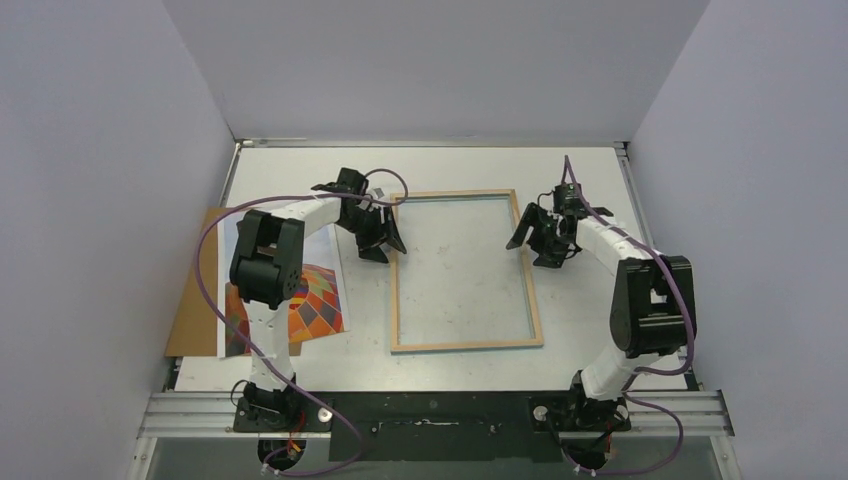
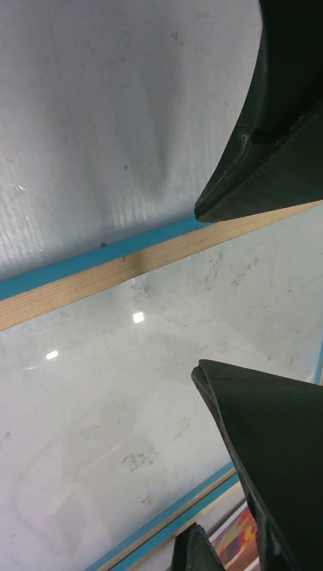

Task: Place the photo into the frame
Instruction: Place the photo frame item in the photo frame, then pick up the photo at the center of the board.

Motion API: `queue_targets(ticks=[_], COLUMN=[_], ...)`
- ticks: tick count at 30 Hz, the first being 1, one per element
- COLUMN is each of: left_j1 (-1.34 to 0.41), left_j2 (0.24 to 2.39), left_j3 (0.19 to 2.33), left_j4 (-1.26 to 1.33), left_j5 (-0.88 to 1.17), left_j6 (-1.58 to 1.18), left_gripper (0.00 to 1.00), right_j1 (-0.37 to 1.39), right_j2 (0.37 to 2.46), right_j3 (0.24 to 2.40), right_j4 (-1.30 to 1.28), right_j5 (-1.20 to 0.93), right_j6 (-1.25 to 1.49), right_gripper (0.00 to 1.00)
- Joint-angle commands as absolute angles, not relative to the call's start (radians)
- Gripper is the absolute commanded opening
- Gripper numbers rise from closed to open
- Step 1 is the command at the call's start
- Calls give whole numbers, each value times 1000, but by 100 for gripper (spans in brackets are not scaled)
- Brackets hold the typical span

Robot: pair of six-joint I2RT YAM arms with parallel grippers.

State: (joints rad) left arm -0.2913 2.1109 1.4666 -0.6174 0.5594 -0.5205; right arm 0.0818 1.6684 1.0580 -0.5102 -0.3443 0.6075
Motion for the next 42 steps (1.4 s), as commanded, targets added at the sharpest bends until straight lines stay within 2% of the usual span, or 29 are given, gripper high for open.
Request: queue_targets(ticks=[1,4,8,14,18,23,28,37,42], left_j1=[-261,-231,-181,-74,-7,46,78,95,104], left_j2=[2081,2025,1920,1775,1743,1742,1761,1807,1834], left_j3=[1478,1512,1498,1357,1291,1244,1191,1145,1141], left_j4=[-705,-745,-776,-727,-701,-686,-689,-698,-718], left_j5=[419,384,309,142,81,-22,-72,-64,-57], left_j6=[-461,-421,-407,-494,-579,-620,-661,-678,-683], left_gripper=[61,67,65,46,30,20,15,11,8], right_j1=[88,115,200,507,666,790,859,892,910], right_j2=[1568,1492,1479,1644,1818,2040,2205,2366,2432], right_j3=[1124,1146,1189,1304,1437,1595,1756,1907,1992], right_j4=[-524,-517,-453,-287,-171,-83,-116,-175,-307], right_j5=[-186,-81,-125,-133,-130,-146,-162,-156,-144], right_j6=[620,639,678,795,892,963,971,975,991], right_gripper=[77,77,77,73,66,58,56,55,54])
